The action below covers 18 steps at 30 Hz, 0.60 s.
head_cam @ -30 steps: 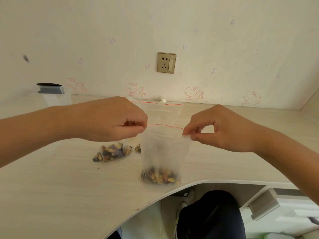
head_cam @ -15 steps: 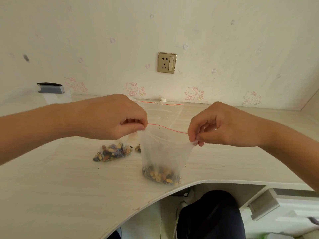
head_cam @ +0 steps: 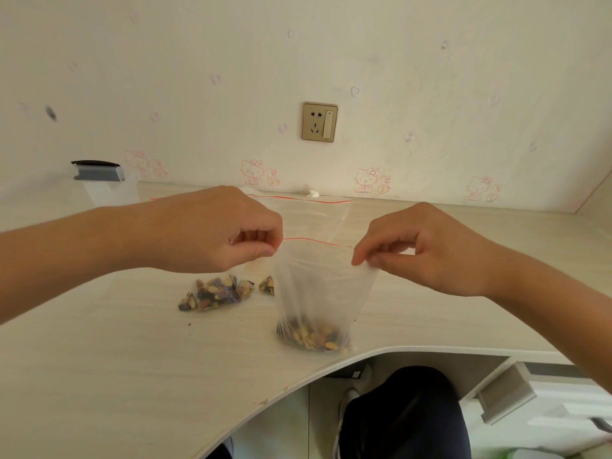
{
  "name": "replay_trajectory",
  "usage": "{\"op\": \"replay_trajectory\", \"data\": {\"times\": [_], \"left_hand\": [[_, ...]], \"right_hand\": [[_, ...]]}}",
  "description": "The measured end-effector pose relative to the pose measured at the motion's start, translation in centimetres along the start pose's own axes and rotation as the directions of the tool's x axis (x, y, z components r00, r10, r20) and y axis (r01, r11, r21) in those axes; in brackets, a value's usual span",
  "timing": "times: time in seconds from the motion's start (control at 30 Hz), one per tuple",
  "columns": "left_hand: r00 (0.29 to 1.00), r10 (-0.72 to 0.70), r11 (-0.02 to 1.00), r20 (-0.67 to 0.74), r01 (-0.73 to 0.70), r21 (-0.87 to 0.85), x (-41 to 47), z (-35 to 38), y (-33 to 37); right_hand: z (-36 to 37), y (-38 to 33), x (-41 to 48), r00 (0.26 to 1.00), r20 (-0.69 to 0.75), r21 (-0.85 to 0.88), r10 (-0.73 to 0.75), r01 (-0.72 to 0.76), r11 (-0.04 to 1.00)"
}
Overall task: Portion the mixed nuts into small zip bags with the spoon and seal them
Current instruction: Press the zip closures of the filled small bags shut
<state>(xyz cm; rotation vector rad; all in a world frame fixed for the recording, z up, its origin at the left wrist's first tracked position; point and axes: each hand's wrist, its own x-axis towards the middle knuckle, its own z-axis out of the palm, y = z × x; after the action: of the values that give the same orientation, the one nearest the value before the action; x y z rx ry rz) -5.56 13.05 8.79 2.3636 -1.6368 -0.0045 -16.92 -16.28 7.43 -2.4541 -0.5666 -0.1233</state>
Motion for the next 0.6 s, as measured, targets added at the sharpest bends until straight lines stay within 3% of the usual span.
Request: {"op": "replay_trajectory", "data": {"times": [0.13, 0.33, 0.6], "left_hand": [[1.0, 0.014, 1.0, -0.009, -0.014, 0.01, -0.1, 0.0, 0.0], [0.993, 0.11, 0.988, -0.04, -0.104, 0.117, -0.2, 0.0, 0.3], [0.995, 0.089, 0.99, -0.035, -0.085, 0.117, -0.1, 0.1, 0.6]], "right_hand": [[-0.3, -0.1, -0.4, 0.999, 0.044, -0.131, -0.028, 0.034, 0.991], [-0.7, -0.5, -0.6, 0.996, 0.089, -0.182, 0.026, -0.01, 0.983], [-0.5, -0.3, 0.4, 0.984, 0.141, -0.232, 0.108, -0.073, 0.97]]}}
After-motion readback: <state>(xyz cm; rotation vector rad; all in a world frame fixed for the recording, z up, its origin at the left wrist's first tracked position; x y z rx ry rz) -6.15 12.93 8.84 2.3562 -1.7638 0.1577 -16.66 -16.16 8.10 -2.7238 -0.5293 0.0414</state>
